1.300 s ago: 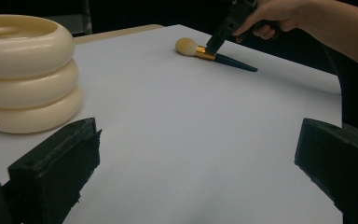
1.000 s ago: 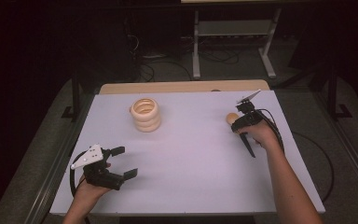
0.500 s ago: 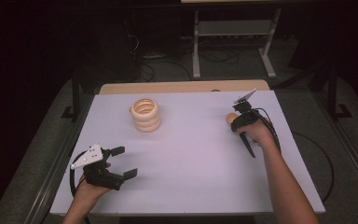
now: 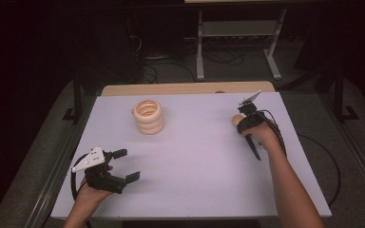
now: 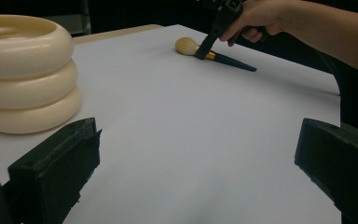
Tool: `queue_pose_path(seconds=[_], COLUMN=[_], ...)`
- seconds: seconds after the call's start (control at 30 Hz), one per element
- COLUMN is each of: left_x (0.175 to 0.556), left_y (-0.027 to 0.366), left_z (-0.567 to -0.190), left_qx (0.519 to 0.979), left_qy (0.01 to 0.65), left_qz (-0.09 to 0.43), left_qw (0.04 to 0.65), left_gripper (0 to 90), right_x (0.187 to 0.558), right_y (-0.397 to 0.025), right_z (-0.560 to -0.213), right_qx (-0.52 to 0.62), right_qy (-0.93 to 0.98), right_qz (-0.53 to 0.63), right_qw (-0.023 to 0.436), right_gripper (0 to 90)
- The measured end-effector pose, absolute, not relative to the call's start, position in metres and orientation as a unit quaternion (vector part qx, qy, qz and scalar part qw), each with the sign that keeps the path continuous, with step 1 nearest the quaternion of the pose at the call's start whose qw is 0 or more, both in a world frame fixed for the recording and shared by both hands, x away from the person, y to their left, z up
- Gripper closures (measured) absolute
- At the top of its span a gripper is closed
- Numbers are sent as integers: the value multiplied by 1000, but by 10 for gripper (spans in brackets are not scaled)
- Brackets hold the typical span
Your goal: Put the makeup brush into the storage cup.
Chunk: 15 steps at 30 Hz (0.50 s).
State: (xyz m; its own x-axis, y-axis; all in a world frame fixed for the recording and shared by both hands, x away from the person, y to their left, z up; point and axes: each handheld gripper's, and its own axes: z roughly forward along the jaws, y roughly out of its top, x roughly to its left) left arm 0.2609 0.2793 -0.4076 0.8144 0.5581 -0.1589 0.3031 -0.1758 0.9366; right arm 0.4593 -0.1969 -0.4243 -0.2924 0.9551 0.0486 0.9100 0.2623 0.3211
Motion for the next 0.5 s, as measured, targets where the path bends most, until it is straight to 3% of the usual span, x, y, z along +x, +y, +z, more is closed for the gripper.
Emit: queue_pose_path(seconds=[0.5], left_x=[261], left_y=[279], left_z=[-407], left_qx=[756], left_qy=[285], left_qz=[110], left_qw=[578], left_gripper=[0], right_x=[454], right_y=[-200], right_z=[-412], right_qx=[594], right_qy=[780], right_qz=[175], right_qw=[89], right_gripper=[608])
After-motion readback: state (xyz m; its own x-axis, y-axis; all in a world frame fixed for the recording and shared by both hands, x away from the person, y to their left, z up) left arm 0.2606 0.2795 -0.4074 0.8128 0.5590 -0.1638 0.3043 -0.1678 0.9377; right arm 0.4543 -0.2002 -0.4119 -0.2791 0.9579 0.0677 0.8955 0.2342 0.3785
